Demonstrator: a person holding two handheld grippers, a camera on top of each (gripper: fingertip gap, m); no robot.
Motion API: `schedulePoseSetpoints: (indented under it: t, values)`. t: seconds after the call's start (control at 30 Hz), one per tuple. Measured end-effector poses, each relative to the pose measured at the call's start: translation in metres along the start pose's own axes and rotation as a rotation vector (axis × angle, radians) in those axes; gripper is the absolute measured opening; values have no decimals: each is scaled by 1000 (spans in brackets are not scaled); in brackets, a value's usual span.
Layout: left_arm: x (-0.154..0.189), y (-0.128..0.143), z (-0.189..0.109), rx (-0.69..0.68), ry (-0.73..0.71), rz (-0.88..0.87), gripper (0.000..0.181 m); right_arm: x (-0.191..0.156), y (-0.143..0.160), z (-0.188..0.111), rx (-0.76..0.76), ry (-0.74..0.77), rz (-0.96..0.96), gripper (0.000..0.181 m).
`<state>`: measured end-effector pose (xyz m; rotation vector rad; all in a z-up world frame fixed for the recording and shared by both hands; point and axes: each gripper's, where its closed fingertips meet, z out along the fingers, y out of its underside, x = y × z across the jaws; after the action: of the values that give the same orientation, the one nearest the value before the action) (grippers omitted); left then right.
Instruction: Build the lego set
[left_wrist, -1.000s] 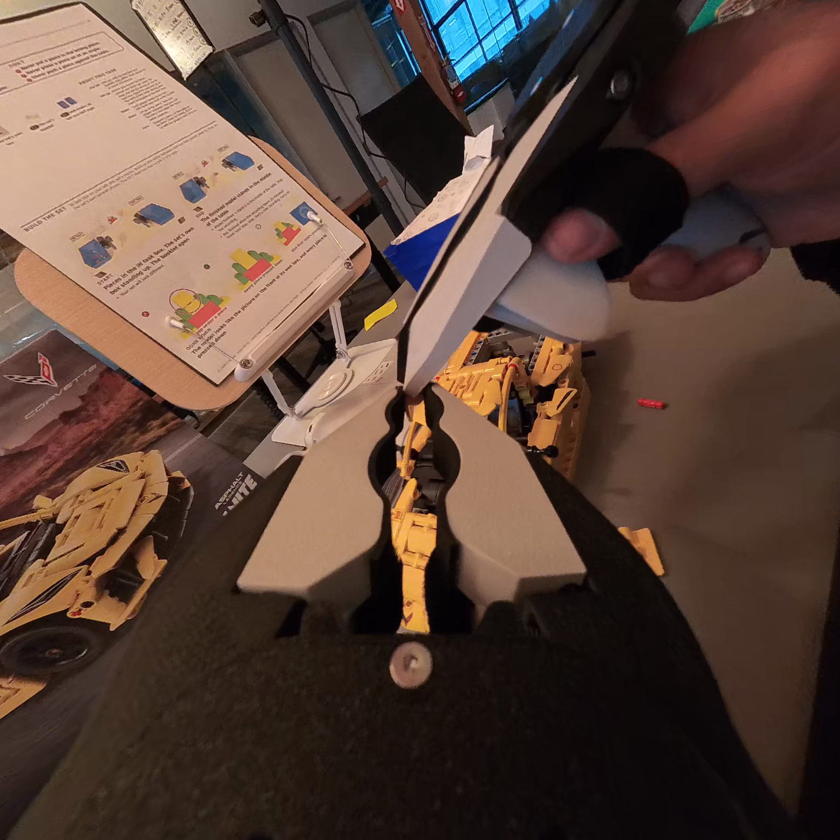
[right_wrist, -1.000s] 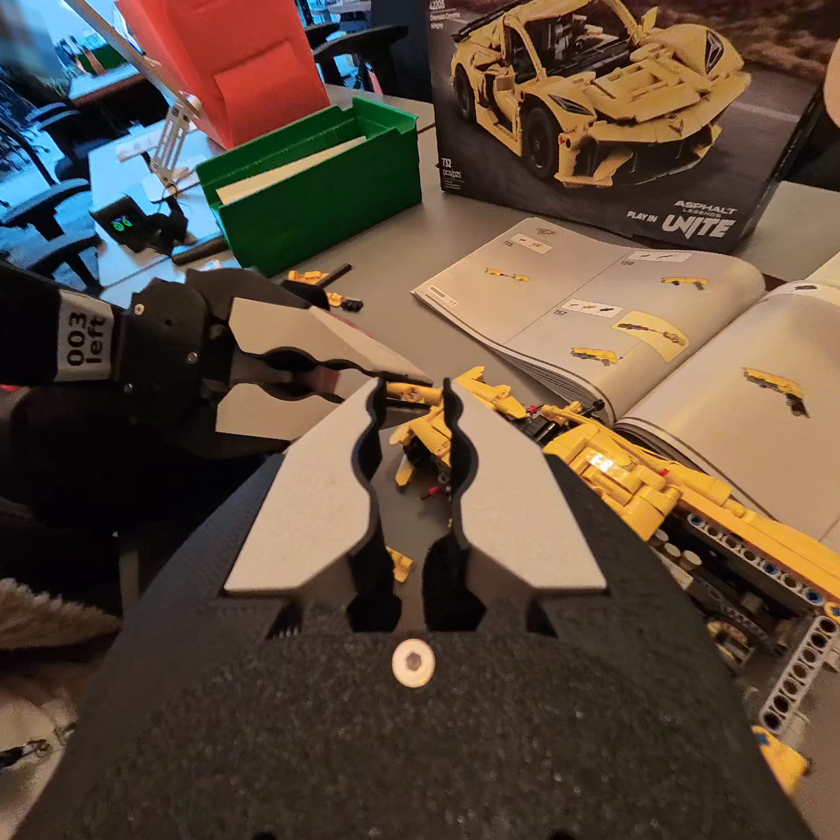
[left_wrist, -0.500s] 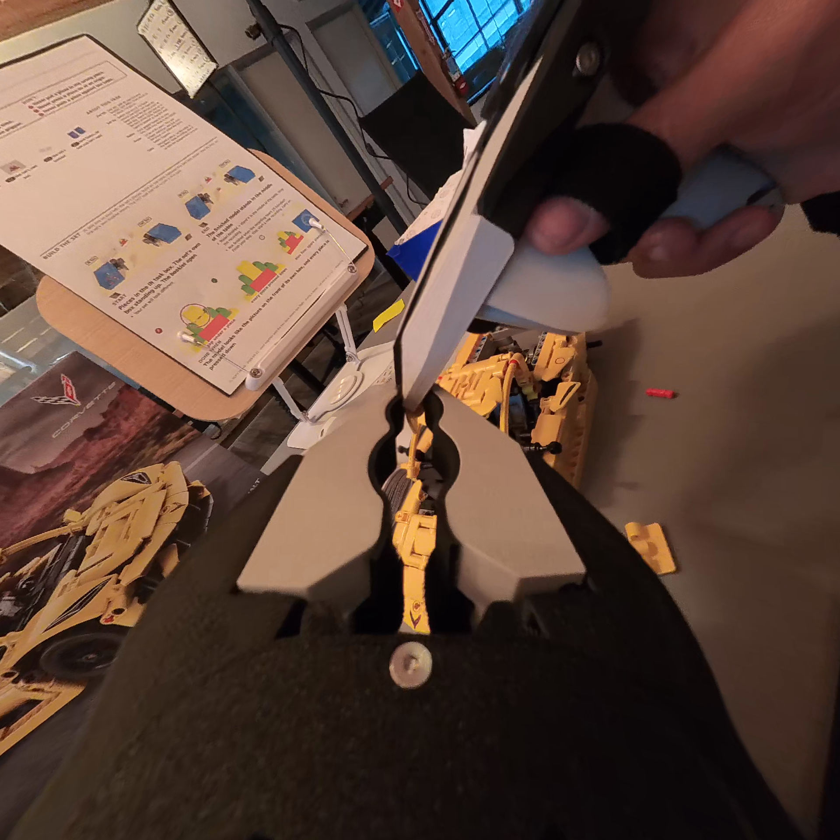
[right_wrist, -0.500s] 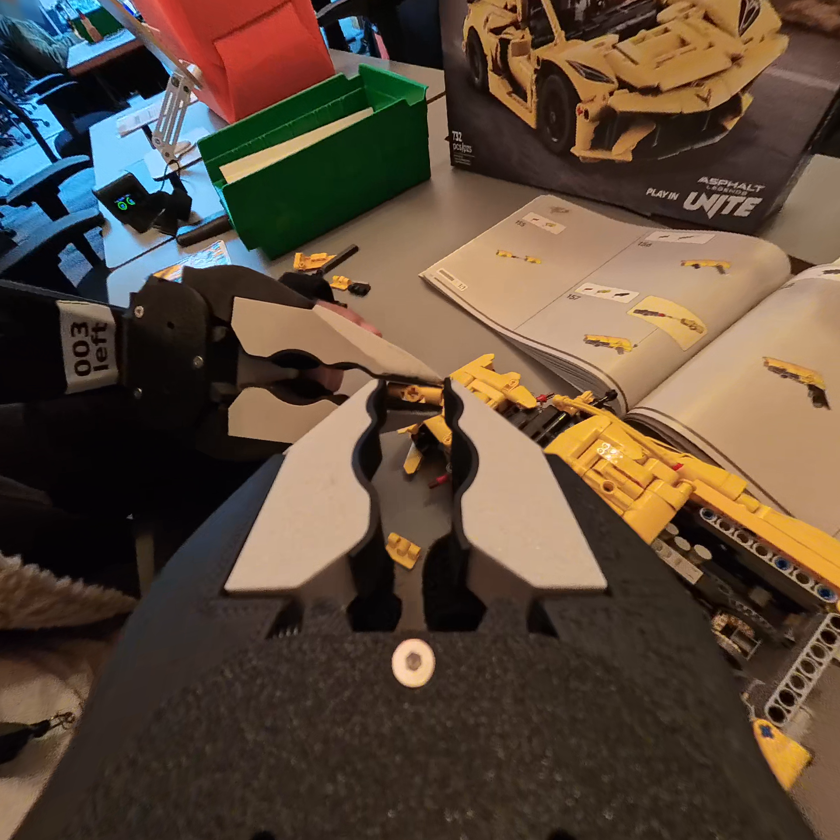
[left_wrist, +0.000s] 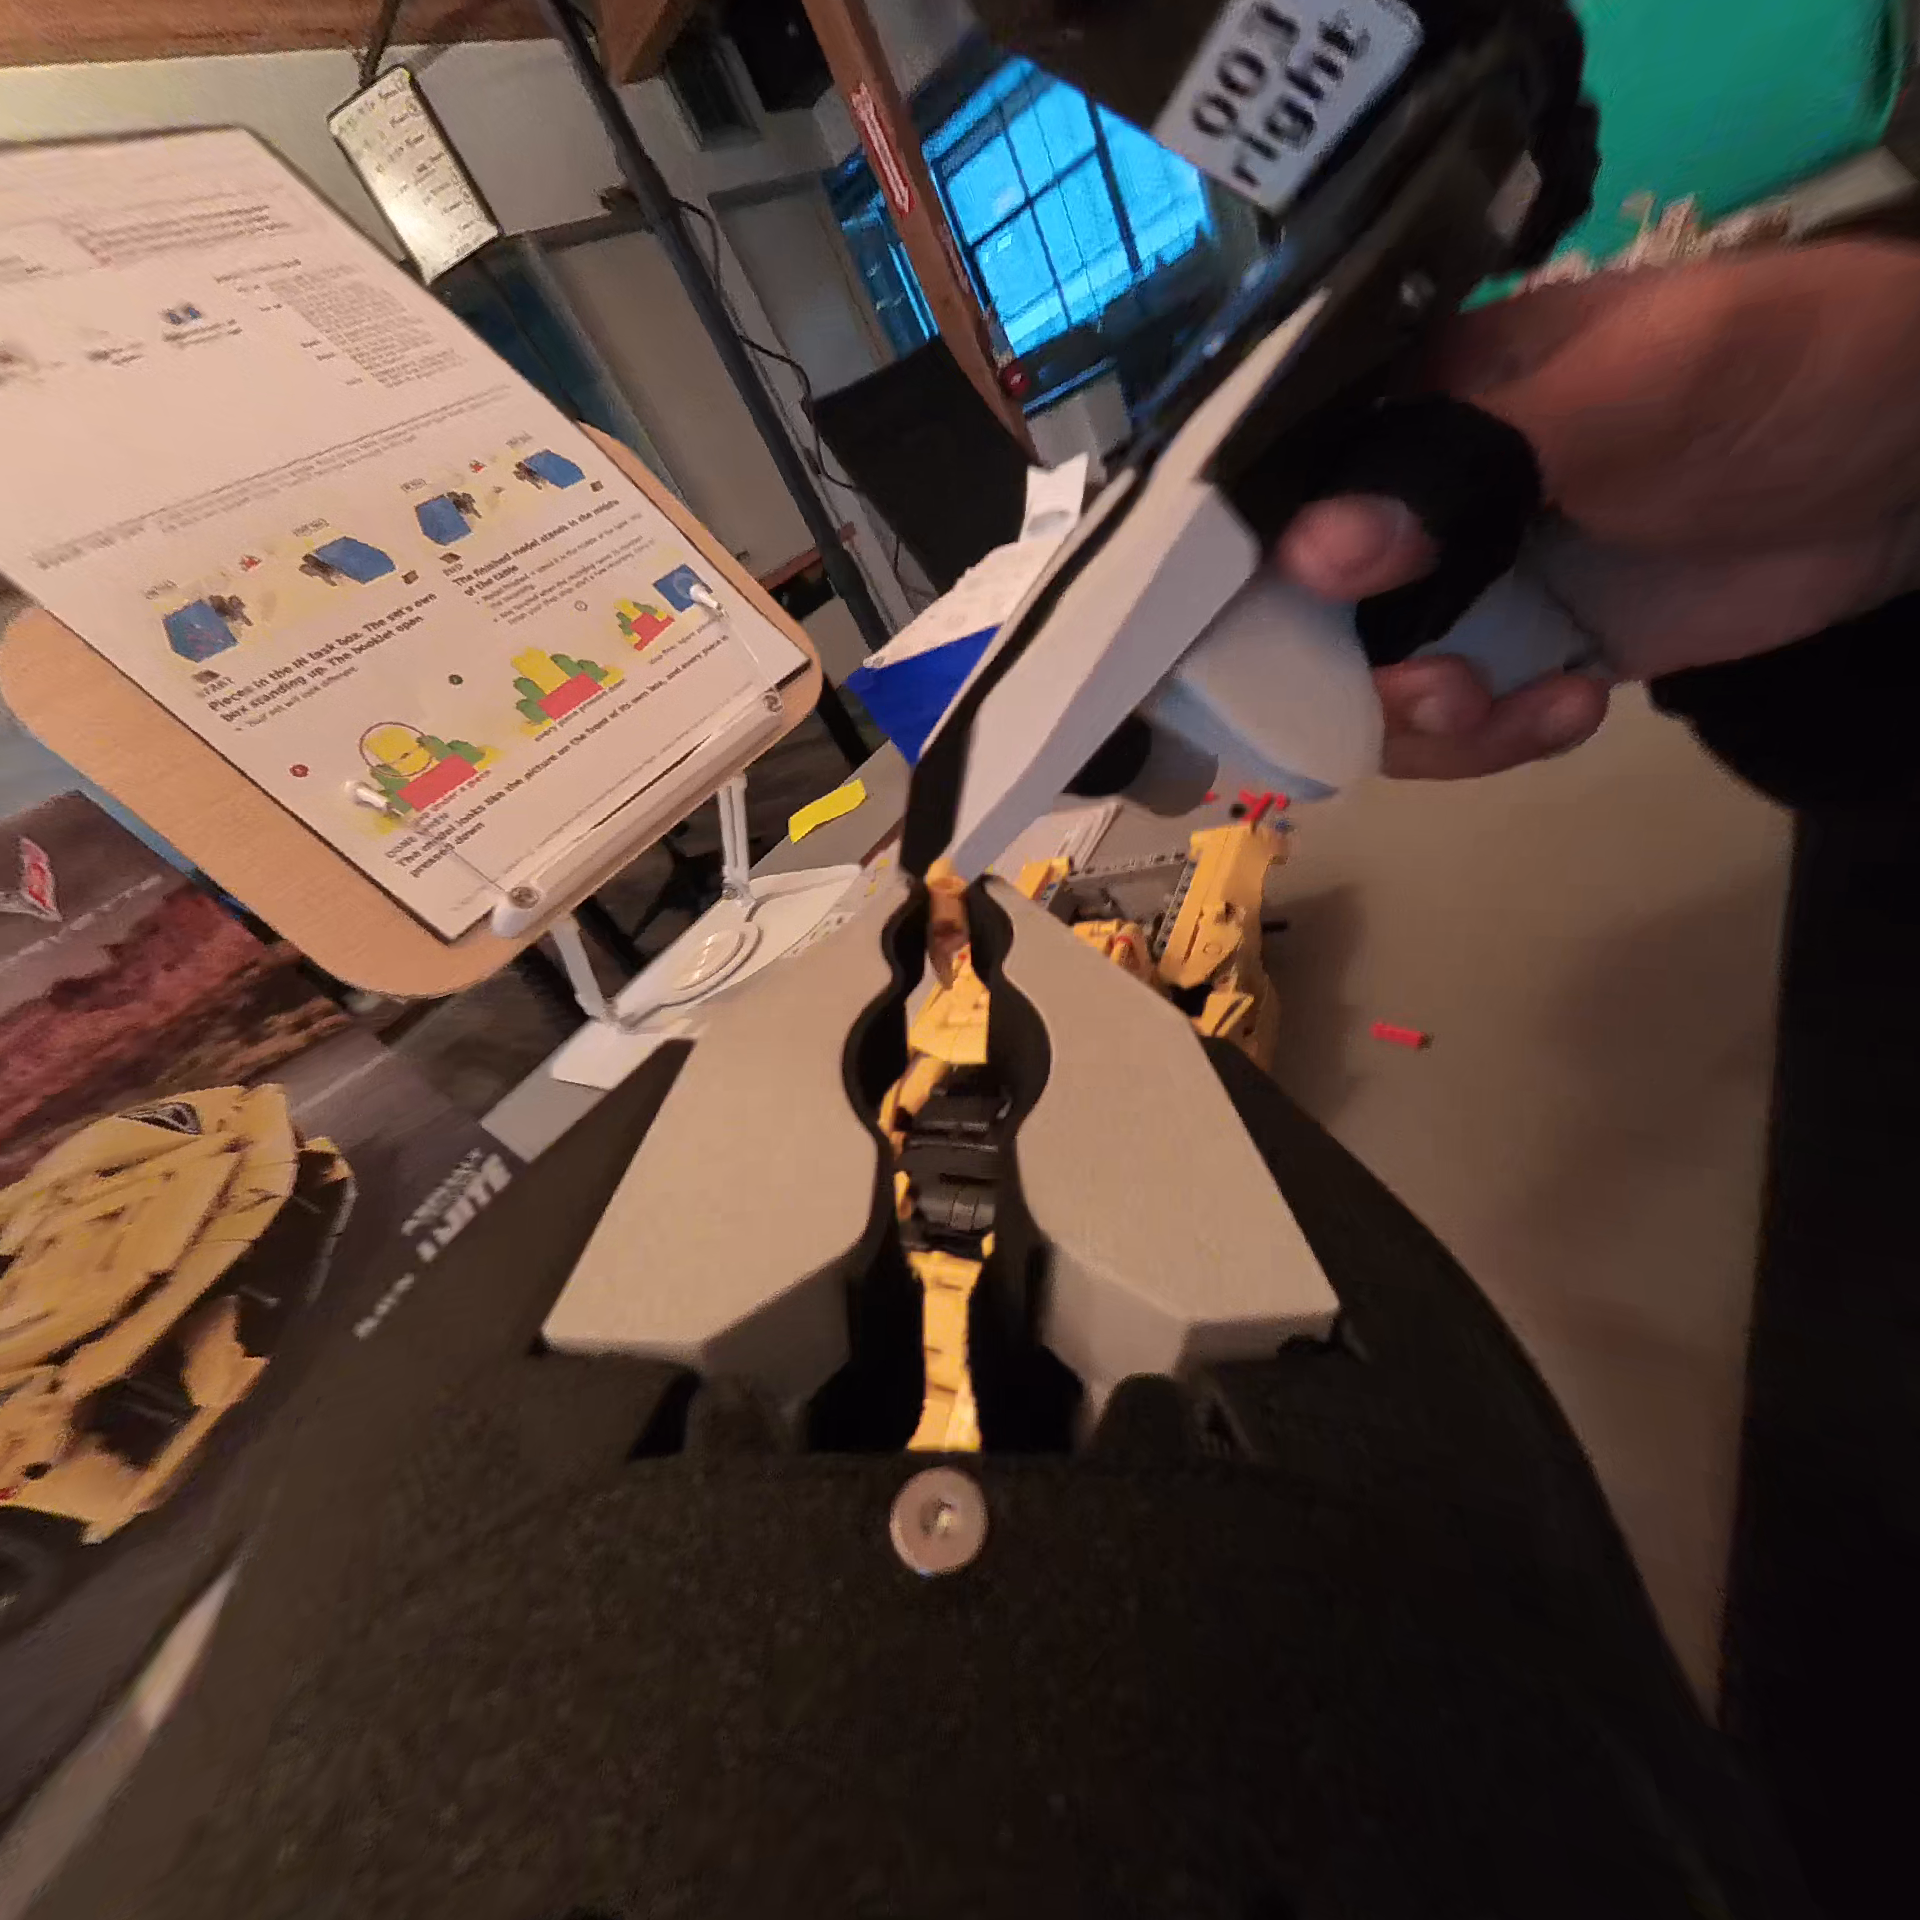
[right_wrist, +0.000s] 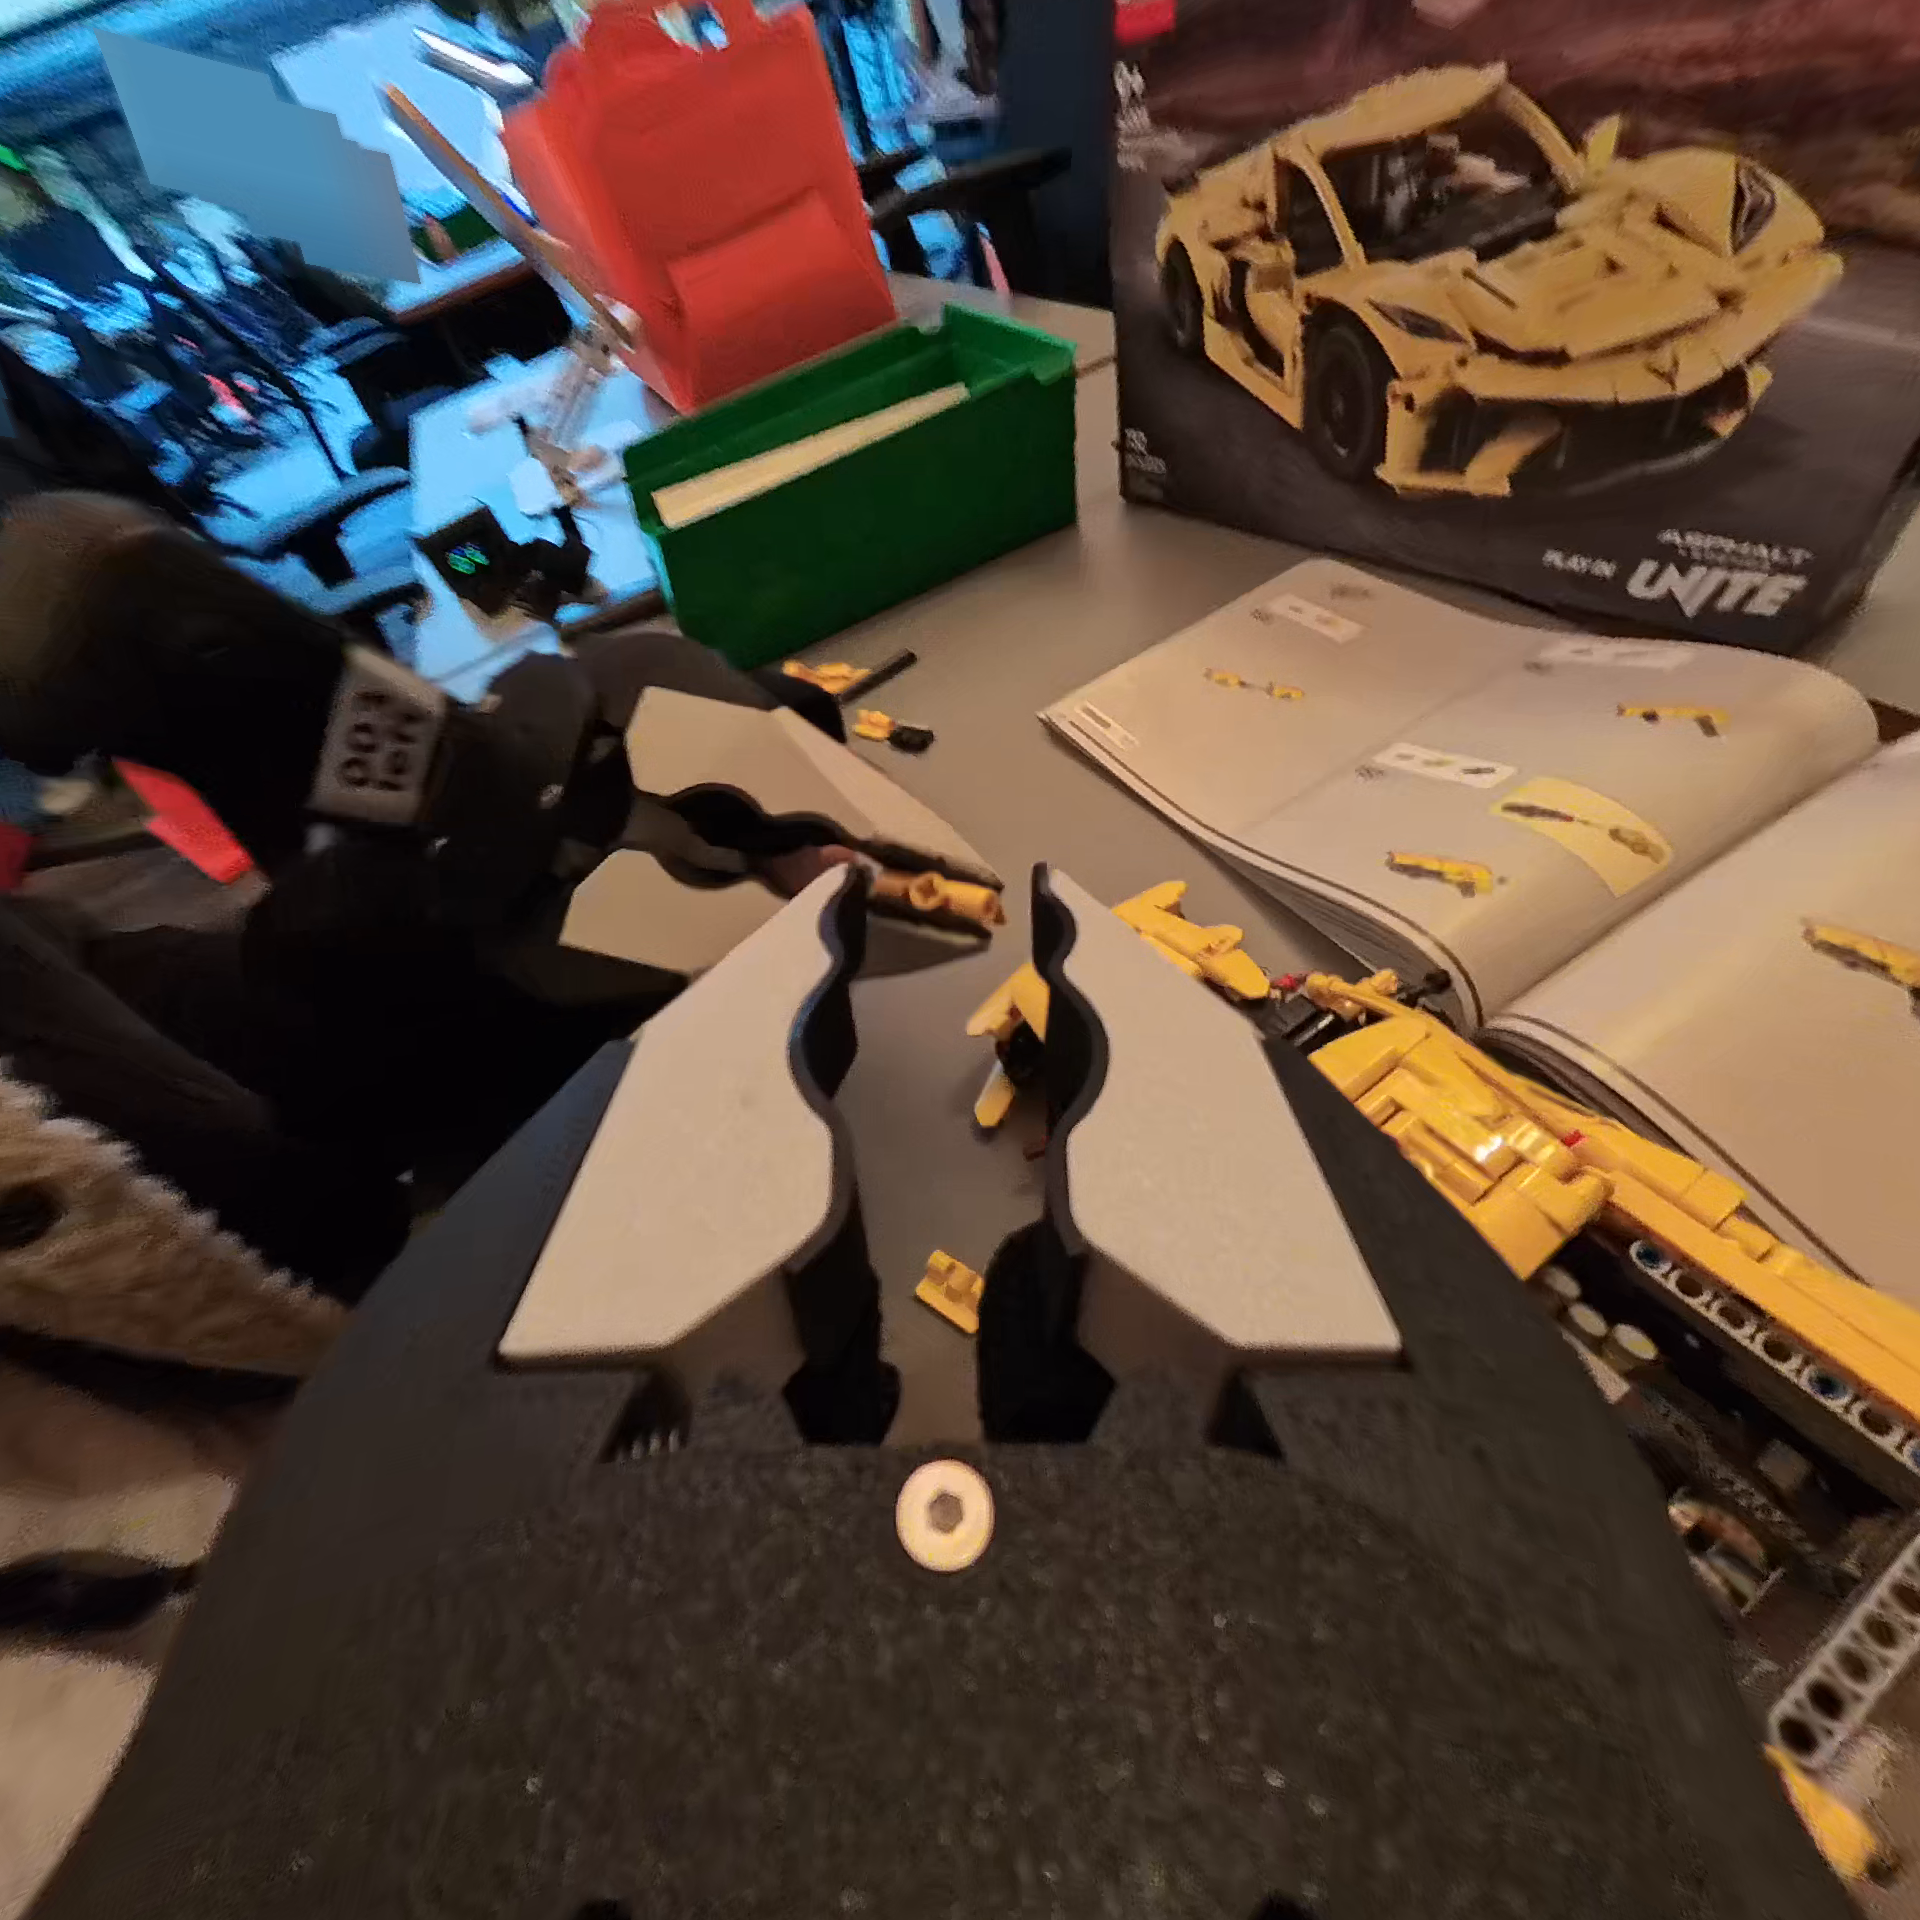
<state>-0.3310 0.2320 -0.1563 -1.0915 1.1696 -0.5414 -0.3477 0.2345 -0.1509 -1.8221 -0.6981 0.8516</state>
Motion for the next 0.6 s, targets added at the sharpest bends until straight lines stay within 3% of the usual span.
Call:
schedulePoseSetpoints:
  t: [0.17, 0.2, 0.27, 0.33, 0.4, 0.5, 0.6]
  values:
    - [-25, -15, -17, 145, 61, -386, 7, 27, -10, -66, 98, -102, -53, 22]
    - [-30, -16, -20, 174, 90, -481, 6, 33, 7, -74, 35, -105, -113, 23]
    - [-35, -17, -25, 217, 158, -635, 6, 39, 69, -81, -208, -133, -258, 26]
    - [-38, -19, -28, 259, 220, -747, 7, 39, 113, -82, -323, -174, -316, 25]
    - [-35, -22, -30, 280, 288, -814, 6, 39, 135, -80, -379, -208, -304, 25]
    - [-32, -16, -28, 251, 282, -803, 7, 45, 160, -80, -515, -193, -202, 26]
    - [-32, -13, -27, 230, 270, -789, 6, 44, 166, -74, -504, -144, -173, 26]
